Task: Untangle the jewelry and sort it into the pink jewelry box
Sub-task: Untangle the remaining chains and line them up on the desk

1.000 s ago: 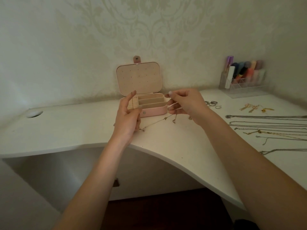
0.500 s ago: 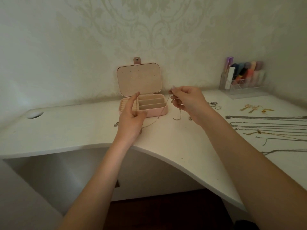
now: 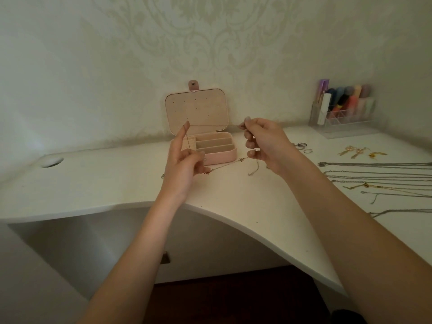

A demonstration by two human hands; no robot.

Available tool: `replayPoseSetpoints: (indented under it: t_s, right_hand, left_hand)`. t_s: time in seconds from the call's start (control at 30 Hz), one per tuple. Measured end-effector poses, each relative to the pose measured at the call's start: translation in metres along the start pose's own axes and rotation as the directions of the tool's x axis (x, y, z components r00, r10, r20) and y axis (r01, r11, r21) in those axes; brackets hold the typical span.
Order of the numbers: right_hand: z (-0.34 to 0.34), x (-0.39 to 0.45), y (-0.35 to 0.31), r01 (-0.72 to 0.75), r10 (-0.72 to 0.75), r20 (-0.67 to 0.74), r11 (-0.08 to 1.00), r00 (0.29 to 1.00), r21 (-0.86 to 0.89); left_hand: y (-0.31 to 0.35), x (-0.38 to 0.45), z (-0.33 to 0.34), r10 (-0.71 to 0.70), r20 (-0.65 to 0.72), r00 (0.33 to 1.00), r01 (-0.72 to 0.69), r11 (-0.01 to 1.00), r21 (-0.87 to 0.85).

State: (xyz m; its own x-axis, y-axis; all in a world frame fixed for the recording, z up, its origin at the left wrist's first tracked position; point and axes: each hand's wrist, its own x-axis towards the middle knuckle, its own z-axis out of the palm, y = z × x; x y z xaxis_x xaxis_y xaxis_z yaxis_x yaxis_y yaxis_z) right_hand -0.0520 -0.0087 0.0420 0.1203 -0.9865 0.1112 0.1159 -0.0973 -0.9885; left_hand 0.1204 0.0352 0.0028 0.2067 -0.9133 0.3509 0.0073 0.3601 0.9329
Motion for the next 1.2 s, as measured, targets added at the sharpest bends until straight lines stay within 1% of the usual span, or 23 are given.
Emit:
replayPoseSetpoints:
  t_s: [0.07,0.13,0.27,0.43,0.5,0.6,0.7,0.73,0.8,0.93,1.03,1.1,1.2]
  right_hand:
    - [0.000,-0.001,0.001,0.027,-0.027,0.014,0.998,1.000,-0.065]
    - [0.002,-0.002,0.001,0.051,-0.048,0.032,0.993,0.998,-0.104]
    - [0.001,-0.002,0.002,0.066,-0.064,0.016,0.991,0.998,-0.120]
    - [-0.001,-0.001,0.006,0.105,-0.110,-0.007,0.960,0.994,-0.260]
    - [-0.001,-0.002,0.007,0.095,-0.096,0.011,0.952,0.995,-0.292]
    - [-0.001,-0.004,0.009,0.048,-0.024,0.075,0.944,0.997,-0.326]
    - [0.000,-0.005,0.011,0.035,0.010,0.112,0.918,0.994,-0.394]
    - [0.001,-0.005,0.011,0.031,0.015,0.115,0.919,0.993,-0.394]
    - [0.001,-0.005,0.009,0.011,0.026,0.110,0.945,0.994,-0.326]
    - [-0.006,-0.002,0.005,-0.045,0.062,0.090,0.981,0.994,-0.190]
    - [-0.010,0.000,0.006,-0.092,0.103,0.108,0.990,0.989,-0.106]
    - [-0.010,0.001,0.006,-0.101,0.110,0.104,0.990,0.988,-0.097]
    - [-0.012,0.003,0.004,-0.079,0.087,0.057,0.990,0.995,-0.119]
  left_hand:
    - [0.001,0.002,-0.002,-0.071,0.002,0.997,0.071,0.990,-0.124]
    - [0.002,0.002,-0.004,-0.108,-0.001,0.994,0.106,0.979,-0.173]
    - [0.002,0.002,-0.003,-0.139,-0.002,0.990,0.136,0.975,-0.177]
    - [0.001,0.003,-0.005,-0.154,-0.003,0.988,0.152,0.974,-0.170]
    - [0.002,0.002,-0.005,-0.157,-0.006,0.988,0.153,0.970,-0.186]
    - [0.002,0.002,-0.005,-0.166,-0.009,0.986,0.161,0.966,-0.200]
    - [0.002,0.002,-0.004,-0.170,-0.003,0.985,0.166,0.964,-0.208]
    - [0.002,0.002,-0.004,-0.172,-0.001,0.985,0.167,0.962,-0.218]
    - [0.002,0.002,-0.004,-0.177,-0.005,0.984,0.171,0.959,-0.227]
    - [0.002,0.000,-0.004,-0.168,-0.034,0.985,0.162,0.978,-0.130]
    - [0.001,0.001,-0.006,-0.169,-0.028,0.985,0.164,0.979,-0.124]
    - [0.000,0.001,-0.006,-0.166,-0.020,0.986,0.163,0.982,-0.091]
    - [0.000,0.002,-0.005,-0.159,-0.022,0.987,0.159,0.987,-0.036]
